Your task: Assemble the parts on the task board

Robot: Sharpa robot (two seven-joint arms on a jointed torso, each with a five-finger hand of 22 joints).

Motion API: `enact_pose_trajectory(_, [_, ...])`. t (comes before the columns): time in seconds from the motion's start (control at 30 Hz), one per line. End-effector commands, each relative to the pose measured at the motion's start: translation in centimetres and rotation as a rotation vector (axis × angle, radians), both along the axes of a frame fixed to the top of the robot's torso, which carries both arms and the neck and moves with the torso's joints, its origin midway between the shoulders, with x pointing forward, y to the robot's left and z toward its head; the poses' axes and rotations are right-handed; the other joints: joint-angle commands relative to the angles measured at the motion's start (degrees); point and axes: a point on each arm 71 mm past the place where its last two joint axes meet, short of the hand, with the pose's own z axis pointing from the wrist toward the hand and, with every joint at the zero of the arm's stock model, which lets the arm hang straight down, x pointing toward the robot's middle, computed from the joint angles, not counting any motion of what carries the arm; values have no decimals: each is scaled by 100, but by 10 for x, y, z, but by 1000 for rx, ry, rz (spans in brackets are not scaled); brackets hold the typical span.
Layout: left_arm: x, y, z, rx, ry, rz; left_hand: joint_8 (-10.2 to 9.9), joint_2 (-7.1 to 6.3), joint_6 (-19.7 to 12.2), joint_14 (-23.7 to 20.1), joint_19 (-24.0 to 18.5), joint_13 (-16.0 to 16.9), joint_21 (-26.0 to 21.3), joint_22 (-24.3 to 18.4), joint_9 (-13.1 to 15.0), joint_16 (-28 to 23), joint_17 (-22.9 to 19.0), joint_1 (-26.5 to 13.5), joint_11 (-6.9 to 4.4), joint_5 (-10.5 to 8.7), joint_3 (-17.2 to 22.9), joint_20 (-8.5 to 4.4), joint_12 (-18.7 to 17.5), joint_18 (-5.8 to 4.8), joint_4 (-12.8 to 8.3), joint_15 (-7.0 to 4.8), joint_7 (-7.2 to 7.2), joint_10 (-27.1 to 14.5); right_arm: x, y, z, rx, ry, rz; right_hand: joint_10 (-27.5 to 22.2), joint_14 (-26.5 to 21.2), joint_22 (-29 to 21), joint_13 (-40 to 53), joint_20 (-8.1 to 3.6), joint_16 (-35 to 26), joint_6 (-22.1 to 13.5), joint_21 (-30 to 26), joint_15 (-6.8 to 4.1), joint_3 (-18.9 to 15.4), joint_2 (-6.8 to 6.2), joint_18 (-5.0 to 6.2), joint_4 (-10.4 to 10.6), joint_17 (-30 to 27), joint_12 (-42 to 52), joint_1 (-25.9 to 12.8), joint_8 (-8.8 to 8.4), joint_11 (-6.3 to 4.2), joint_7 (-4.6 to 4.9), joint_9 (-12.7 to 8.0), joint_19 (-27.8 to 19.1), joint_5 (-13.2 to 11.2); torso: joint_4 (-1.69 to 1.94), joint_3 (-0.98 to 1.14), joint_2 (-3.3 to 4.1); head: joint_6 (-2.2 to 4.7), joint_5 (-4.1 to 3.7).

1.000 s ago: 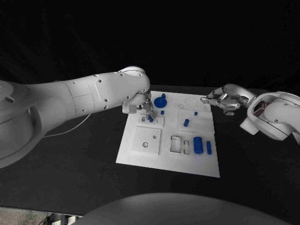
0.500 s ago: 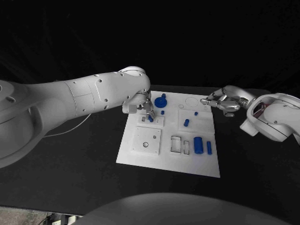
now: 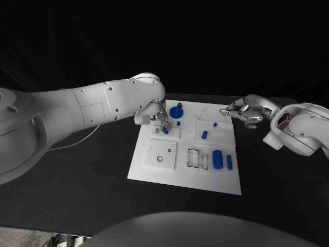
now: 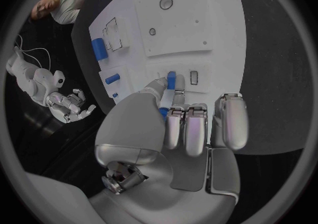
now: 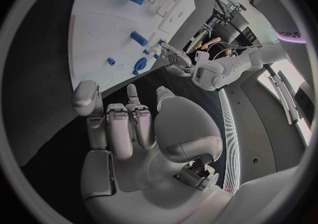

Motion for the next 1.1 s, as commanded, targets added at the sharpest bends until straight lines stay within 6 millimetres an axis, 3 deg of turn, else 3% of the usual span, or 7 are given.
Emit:
enact_pose_trajectory(0.03, [-2,3,-1,60,23,21,17,-10,-7,592,-44,1508,-34,571,12,14,1509,44,26,5,42,-9,-33,65,-4,-12,-47,586,-1,1,-1,2,6,12,616,608,653,1509,5,20,-2,-18,26,-39,9,65,1,1509,22,32,-34,27,-4,-9,-45,-3,2,0,-1,1,2])
enact_pose_trajectory(0.53, [-5,0,-9,65,42,12,9,-19,-15,592,-55,1508,-46,561,21,14,1509,43,30,-4,75,-7,-33,68,-19,-10,-41,586,-1,2,-1,2,8,14,616,608,650,1509,5,20,-3,-31,27,-39,10,67,-2,1509,22,37,-38,28,-3,-11,-53,0,0,0,0,1,12])
enact_pose_trajectory(0.77, [-5,-1,-12,66,44,15,-12,-36,-31,592,-61,1508,-60,560,44,14,1509,-35,44,-130,128,1,-33,69,-2,0,-26,586,-1,1,-1,1,9,13,616,608,650,1509,5,20,-3,-31,27,-39,10,67,-2,1509,22,37,-38,28,-3,-11,-53,0,0,1,-1,1,13])
enact_pose_trajectory(0.97, [-4,0,-12,67,42,20,-50,-45,-51,592,-69,1508,-79,558,70,14,1509,-150,57,-385,173,13,-33,72,41,13,-13,586,-1,1,-1,2,9,13,616,608,650,1509,5,20,-3,-31,27,-39,10,67,-2,1509,22,37,-38,28,-3,-11,-53,0,0,2,-2,1,11])
enact_pose_trajectory(1.1, [-4,0,-13,66,43,20,-79,-40,-59,592,-73,1508,-94,559,91,14,1509,-247,67,-684,178,24,-33,73,92,23,-3,586,-1,1,-1,2,10,13,616,608,650,1509,5,20,-3,-31,27,-39,10,67,-2,1509,22,37,-38,28,-3,-11,-53,0,0,1,-1,1,16])
